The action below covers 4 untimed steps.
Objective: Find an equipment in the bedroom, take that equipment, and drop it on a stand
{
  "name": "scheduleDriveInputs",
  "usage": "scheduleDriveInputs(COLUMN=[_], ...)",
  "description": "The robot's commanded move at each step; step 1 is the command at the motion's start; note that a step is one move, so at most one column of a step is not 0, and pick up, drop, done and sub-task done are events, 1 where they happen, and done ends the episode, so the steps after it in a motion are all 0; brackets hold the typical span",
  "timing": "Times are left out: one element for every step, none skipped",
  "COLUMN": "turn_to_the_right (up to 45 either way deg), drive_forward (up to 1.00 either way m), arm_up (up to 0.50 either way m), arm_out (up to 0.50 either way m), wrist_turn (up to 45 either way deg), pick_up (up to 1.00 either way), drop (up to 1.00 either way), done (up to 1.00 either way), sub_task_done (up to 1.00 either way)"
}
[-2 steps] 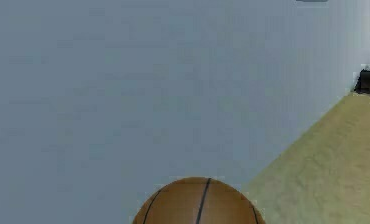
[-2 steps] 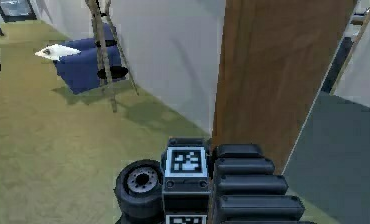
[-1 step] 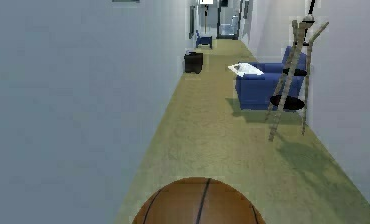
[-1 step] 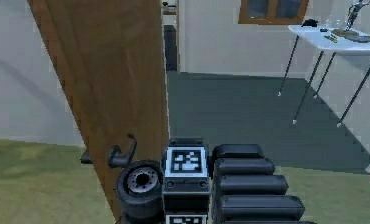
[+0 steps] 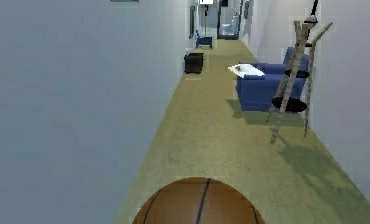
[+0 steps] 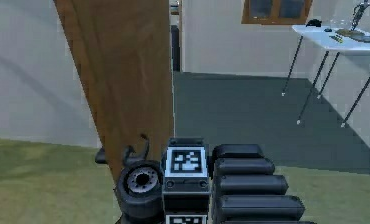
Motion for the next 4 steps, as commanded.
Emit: scheduleDriveInputs(turn_to_the_right=[9.0, 0.0, 0.0, 3.0], drive_forward=[0.0, 1.0, 1.0, 0.0], arm_up=[0.0, 0.0, 0.0, 0.0], arm_out=[0.0, 0.0, 0.0, 0.0], wrist_turn=[0.0, 0.0, 0.0, 0.0], pick_up=[0.0, 0.0, 0.0, 0.0], drop=[0.0, 0.0, 0.0, 0.0], done=[0.0, 0.0, 0.0, 0.0], sub_task_done=[0.0, 0.0, 0.0, 0.0])
